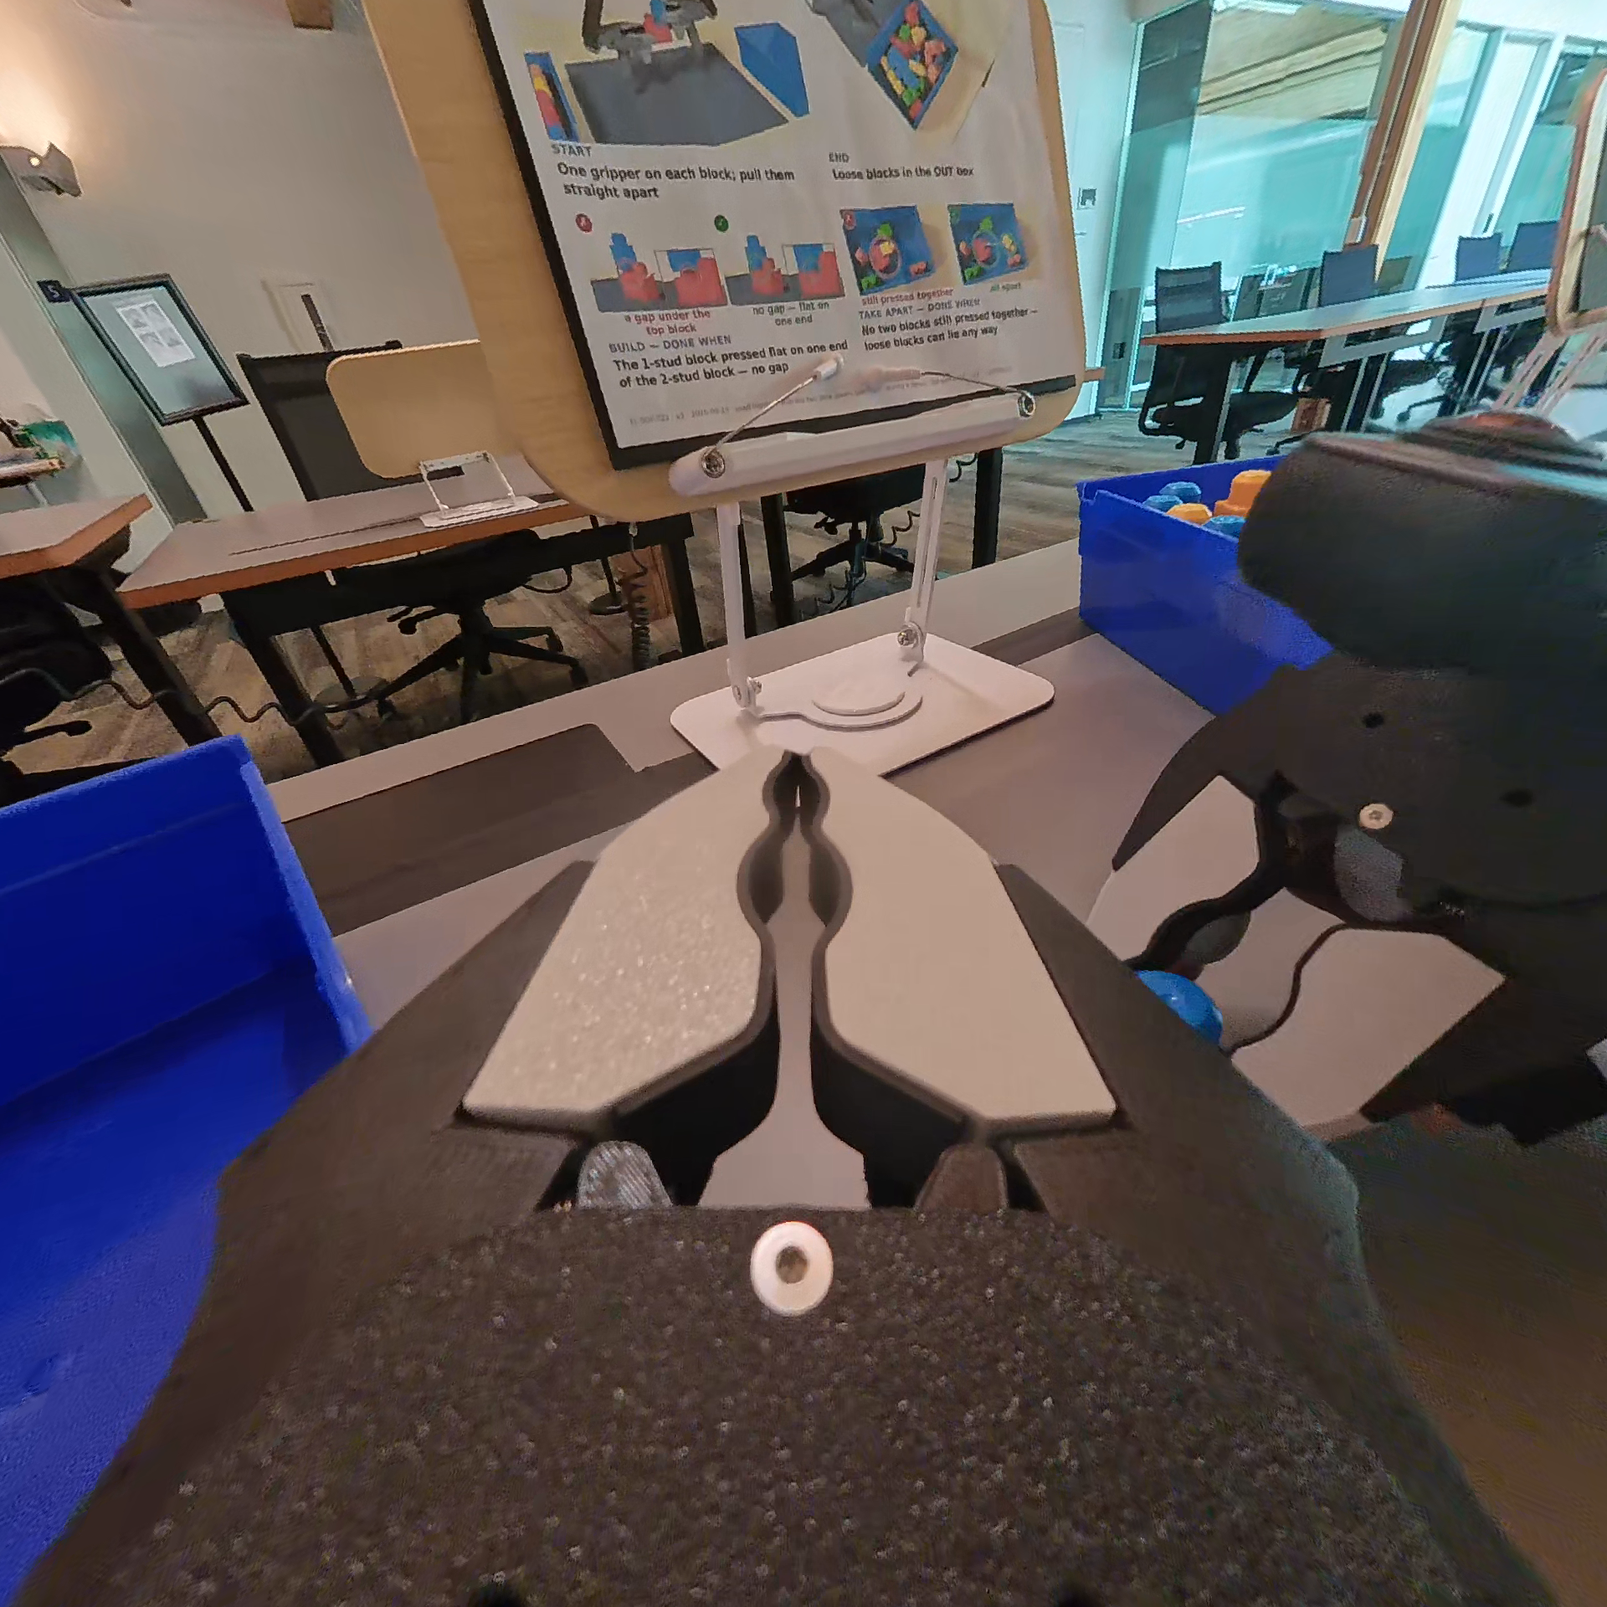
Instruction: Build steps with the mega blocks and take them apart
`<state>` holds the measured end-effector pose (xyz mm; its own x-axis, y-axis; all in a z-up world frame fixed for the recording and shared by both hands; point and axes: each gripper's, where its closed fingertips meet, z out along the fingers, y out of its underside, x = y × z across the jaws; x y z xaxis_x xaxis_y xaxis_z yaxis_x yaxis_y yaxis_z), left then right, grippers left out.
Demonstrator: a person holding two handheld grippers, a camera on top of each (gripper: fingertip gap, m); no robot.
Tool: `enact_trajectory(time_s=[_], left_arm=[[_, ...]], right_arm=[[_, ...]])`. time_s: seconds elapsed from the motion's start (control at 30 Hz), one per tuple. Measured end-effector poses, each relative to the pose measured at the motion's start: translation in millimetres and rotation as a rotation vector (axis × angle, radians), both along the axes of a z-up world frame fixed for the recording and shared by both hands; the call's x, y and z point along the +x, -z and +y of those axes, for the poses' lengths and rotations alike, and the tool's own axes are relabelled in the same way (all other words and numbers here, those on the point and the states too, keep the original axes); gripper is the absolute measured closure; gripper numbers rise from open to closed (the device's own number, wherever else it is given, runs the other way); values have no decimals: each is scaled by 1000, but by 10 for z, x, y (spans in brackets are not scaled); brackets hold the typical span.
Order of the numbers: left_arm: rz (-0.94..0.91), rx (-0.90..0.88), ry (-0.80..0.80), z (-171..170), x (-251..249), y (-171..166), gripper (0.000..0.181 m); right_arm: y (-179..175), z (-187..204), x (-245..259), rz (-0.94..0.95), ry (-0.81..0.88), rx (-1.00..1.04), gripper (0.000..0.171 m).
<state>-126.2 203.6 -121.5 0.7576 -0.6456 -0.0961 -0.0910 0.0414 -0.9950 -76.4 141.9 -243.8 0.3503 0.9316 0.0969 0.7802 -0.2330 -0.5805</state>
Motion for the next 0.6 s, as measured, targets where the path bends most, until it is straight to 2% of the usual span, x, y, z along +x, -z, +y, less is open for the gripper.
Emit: enact_trajectory(time_s=[0.13, 0.37, 0.5, 0.6], left_arm=[[2, -2, 12, -9, 3, 0, 181], [-20, -11, 91, -116, 125, -27, 181], [-88, -44, 302, -384, 388, -102, 175], [-184, -100, 510, -667, 594, -203, 159]], right_arm=[[-149, 0, 107, 123, 42, -1, 134], [-693, -70, 408, 546, 124, 4, 135], [-1036, -186, 523, 805, 97, 32, 135], [-1328, -296, 586, 1005, 47, 46, 135]])
